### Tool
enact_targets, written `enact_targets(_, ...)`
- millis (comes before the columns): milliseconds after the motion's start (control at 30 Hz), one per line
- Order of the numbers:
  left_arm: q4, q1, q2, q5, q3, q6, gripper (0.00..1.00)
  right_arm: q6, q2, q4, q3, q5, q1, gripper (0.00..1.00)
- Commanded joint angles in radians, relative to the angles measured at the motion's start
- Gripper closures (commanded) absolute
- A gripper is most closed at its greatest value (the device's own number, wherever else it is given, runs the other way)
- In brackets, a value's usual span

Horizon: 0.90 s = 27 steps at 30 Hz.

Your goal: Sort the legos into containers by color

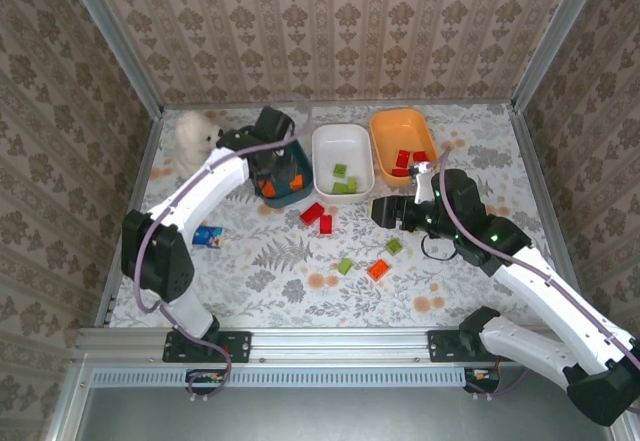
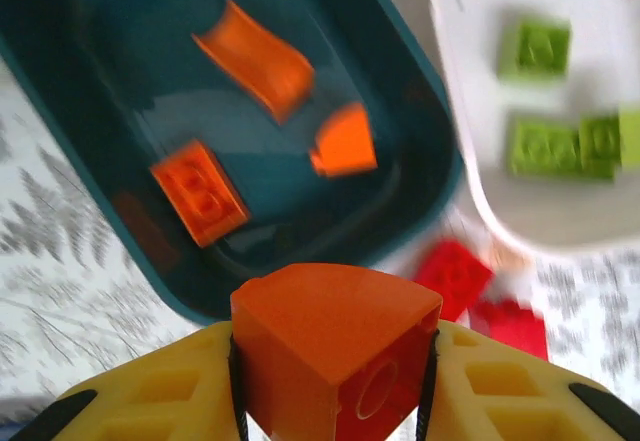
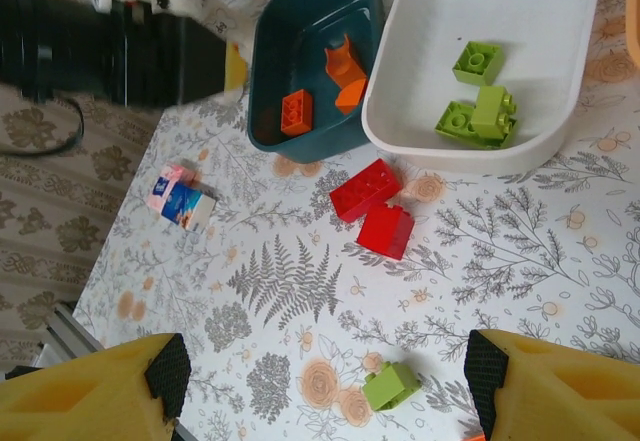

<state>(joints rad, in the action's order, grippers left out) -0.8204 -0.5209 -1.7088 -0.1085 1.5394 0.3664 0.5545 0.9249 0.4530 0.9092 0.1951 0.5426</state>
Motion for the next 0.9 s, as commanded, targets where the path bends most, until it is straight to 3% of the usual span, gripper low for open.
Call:
enact_targets(0,-0.045,0.052,-0.120,0.010,0.098,-0.049,0.62,-0.016,0.018,0.009,0.036,-0.002,0.005,0.24)
enact_targets(167,-0.096,0.137,-0.297,-0.006,0.256,-0.046,0.63,-0.021,0.019,0.010,0.036,-0.006,0.005,0.24)
enact_targets(367,-0.134,0.161,-0.446,-0.030,0.369,-0.040,0.62,-0.015,0.014,0.030,0.023,-0.010,0.003,0.24)
enact_targets(867,-0.206,0.173,-0.597,-0.060,0.499,0.051,0.56,-0.028,0.045,0.059,0.018,-0.002,-0.003,0.24)
